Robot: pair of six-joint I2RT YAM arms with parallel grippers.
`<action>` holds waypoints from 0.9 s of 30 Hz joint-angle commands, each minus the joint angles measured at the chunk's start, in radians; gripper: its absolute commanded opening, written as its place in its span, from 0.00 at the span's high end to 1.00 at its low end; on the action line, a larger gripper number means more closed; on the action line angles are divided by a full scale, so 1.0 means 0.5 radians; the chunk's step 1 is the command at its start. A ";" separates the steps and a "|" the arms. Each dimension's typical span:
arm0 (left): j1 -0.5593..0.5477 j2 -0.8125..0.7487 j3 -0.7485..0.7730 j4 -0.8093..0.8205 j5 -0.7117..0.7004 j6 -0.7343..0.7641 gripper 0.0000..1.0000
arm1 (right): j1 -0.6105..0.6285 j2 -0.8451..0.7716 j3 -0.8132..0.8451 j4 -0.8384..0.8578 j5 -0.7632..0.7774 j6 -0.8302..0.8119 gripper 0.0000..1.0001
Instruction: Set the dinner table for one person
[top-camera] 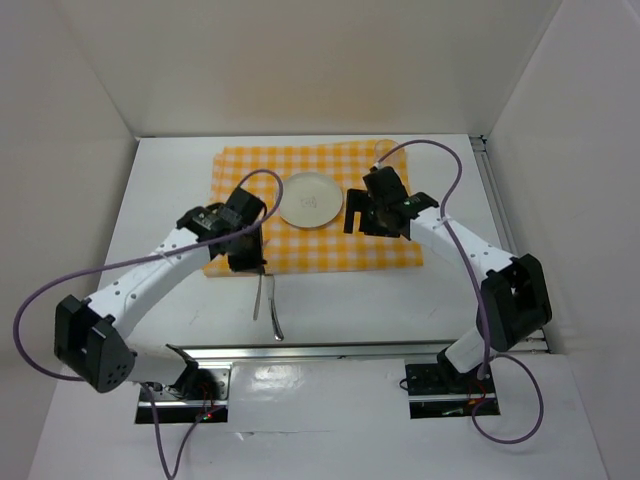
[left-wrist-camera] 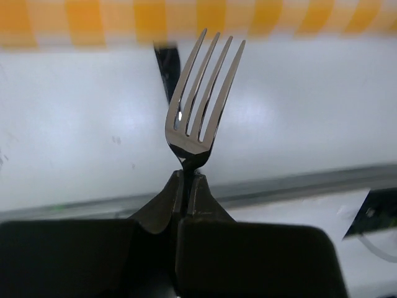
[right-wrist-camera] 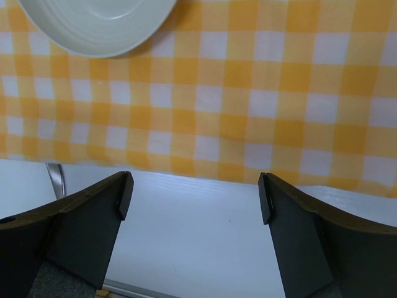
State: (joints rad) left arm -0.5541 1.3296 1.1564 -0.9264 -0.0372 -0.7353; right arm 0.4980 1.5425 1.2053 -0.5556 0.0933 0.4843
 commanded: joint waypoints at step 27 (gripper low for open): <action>0.620 1.995 1.654 0.190 -0.401 0.572 0.96 | 0.347 -0.207 -0.199 -0.144 0.013 0.154 0.05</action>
State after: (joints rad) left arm -0.2420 2.3089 1.9663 -0.8413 -0.2531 -0.4664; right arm 0.6315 1.4200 1.0859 -0.6197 0.0933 0.5488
